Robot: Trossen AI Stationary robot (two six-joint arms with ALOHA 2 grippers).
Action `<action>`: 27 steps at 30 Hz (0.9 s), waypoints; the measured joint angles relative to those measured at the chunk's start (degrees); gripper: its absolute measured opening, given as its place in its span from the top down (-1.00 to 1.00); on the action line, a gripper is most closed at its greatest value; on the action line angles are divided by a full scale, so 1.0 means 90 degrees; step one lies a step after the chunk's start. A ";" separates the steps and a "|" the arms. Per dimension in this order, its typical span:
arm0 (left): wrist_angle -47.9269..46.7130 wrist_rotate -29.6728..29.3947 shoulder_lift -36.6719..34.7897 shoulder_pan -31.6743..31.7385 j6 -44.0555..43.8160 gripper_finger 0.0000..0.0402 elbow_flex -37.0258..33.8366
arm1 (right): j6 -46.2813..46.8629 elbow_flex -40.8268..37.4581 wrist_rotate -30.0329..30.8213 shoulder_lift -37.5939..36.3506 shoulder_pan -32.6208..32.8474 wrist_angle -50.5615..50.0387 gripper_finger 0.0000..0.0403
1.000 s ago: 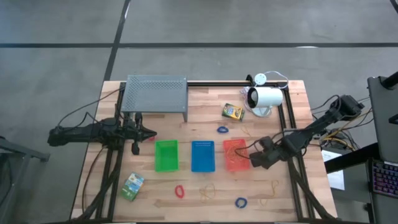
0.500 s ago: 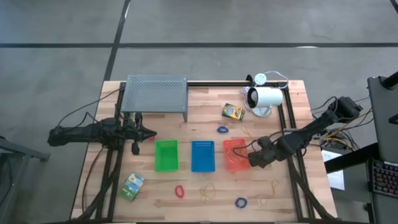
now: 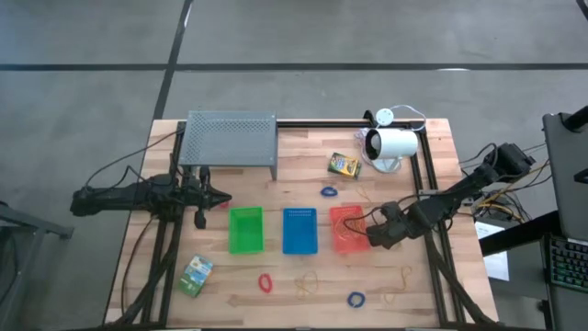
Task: Pick & Place Office Desk Supplies
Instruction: Put the yellow rubber band into the orange bin
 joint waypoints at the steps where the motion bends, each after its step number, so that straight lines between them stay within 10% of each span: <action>1: 0.0002 0.0002 0.0000 0.0000 0.0000 0.86 -0.0001 | 0.0002 0.0000 0.0000 0.0001 0.0000 0.0000 0.82; 27: 0.0000 0.0001 0.0000 -0.0001 0.0000 0.86 -0.0001 | -0.0387 0.0919 0.0427 -0.0070 0.0005 -0.1363 0.96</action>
